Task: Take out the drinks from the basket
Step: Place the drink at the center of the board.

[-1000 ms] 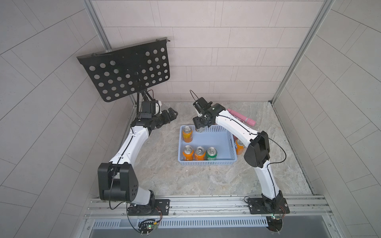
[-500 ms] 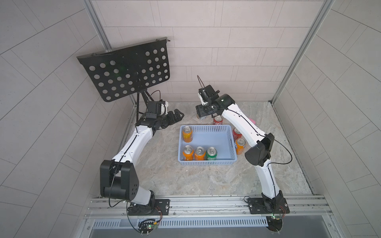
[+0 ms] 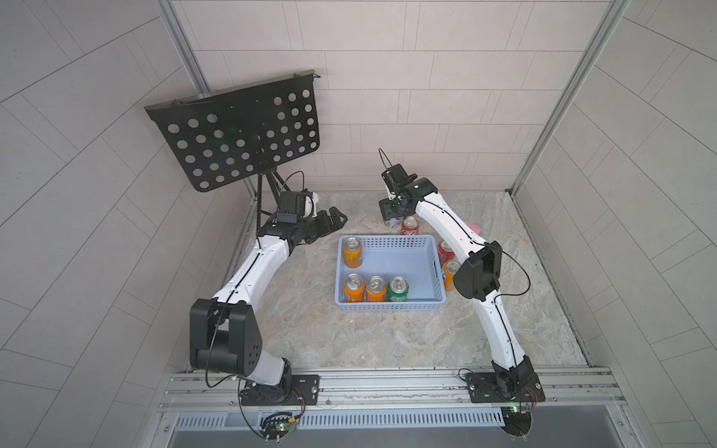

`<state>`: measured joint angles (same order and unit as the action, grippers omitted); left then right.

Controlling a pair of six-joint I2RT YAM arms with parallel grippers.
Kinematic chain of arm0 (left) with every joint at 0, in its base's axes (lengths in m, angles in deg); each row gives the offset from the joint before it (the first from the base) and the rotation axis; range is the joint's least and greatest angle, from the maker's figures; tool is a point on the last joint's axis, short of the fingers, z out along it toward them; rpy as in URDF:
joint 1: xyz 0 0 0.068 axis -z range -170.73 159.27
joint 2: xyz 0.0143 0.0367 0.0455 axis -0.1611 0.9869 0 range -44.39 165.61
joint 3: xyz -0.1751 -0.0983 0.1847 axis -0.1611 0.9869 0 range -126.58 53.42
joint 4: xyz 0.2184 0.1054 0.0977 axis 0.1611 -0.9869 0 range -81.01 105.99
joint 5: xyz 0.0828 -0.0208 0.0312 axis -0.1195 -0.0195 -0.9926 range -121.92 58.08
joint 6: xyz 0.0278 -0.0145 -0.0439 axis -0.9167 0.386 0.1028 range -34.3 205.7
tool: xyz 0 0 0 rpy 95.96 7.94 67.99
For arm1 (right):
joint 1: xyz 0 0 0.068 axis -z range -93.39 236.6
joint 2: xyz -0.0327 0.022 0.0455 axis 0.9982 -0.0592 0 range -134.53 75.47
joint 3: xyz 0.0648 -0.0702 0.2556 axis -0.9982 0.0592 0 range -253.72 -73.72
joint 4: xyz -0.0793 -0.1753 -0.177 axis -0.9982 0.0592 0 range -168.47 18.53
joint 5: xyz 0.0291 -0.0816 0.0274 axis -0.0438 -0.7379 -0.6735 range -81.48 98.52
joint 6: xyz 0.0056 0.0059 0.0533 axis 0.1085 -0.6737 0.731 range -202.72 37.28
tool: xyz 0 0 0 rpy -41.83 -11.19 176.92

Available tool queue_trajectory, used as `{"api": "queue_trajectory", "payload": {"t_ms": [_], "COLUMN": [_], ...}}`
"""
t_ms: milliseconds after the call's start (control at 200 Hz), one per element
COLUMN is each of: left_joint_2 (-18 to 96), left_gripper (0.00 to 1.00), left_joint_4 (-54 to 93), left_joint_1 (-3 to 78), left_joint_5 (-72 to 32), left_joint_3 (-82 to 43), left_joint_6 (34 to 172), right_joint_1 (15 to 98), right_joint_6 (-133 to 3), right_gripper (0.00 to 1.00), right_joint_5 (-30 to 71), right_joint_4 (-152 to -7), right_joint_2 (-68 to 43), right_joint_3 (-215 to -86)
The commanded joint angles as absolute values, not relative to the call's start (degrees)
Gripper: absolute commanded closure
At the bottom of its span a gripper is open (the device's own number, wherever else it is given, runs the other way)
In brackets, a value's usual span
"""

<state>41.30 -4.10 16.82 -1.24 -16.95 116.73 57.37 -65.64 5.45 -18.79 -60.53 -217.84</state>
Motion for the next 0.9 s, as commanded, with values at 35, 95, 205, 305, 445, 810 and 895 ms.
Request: {"api": "queue_trajectory", "payload": {"t_ms": [35,95,205,305,445,810,895], "left_joint_2": [41.1,41.1,41.1,41.0,40.8,39.0,39.2], "left_gripper": [0.00,0.00,0.00,0.00,0.00,0.00,0.00], "left_joint_4": [-4.6,-4.6,-4.7,-4.9,-5.4,-2.5,-2.5], "left_joint_1": [17.1,17.1,17.1,17.0,17.0,17.0,17.1], "left_joint_5": [-2.1,-2.2,-2.1,-2.9,-3.7,-5.0,-4.6], "left_joint_3": [-17.6,-17.6,-17.7,-17.7,-17.7,-15.5,-15.7], "left_joint_6": [115.4,115.4,115.5,115.3,114.9,116.0,116.0], "right_joint_1": [56.8,56.8,56.8,56.7,56.4,56.4,56.4], "right_joint_6": [-65.7,-65.7,-65.6,-65.6,-65.5,-64.6,-64.3], "right_gripper": [0.54,0.54,0.54,0.54,0.54,0.54,0.54], "right_joint_5": [4.5,4.5,4.3,4.7,4.6,3.6,4.3], "right_joint_4": [-22.5,-22.7,-22.7,-22.9,-23.4,-26.2,-26.4], "right_joint_2": [-60.4,-60.9,-61.9,-62.8,-63.5,-64.5,-64.3], "right_joint_3": [-220.0,-219.9,-219.8,-219.7,-219.1,-214.2,-213.1]}}
